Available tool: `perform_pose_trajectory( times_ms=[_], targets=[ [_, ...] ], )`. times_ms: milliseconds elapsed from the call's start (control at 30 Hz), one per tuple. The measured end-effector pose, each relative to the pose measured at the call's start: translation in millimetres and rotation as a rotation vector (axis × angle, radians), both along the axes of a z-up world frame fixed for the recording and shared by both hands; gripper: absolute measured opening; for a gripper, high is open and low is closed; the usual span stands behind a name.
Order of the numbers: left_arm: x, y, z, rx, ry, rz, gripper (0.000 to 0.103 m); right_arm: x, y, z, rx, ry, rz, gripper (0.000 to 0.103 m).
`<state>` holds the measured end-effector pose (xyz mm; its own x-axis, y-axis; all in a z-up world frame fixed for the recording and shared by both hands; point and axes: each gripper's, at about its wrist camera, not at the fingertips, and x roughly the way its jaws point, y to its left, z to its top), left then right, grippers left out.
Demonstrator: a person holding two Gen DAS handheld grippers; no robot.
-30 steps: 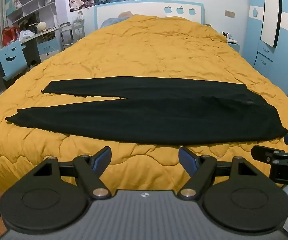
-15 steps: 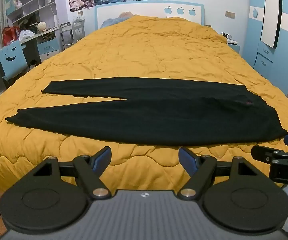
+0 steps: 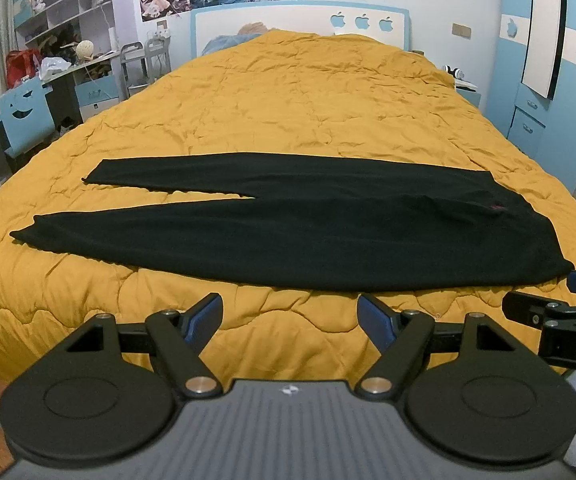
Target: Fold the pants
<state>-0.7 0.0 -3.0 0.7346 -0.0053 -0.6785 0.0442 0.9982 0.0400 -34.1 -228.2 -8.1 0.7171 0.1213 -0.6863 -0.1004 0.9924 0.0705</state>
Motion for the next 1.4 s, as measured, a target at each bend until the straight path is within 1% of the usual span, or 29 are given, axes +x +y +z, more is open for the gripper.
perform_pose_trajectory(
  times_ms=[1400],
  targets=[
    [-2.1, -1.9, 0.7, -0.006, 0.002, 0.001, 0.09, -2.7, -5.6, 6.4, 0.002, -0.006, -0.007, 0.082]
  ],
)
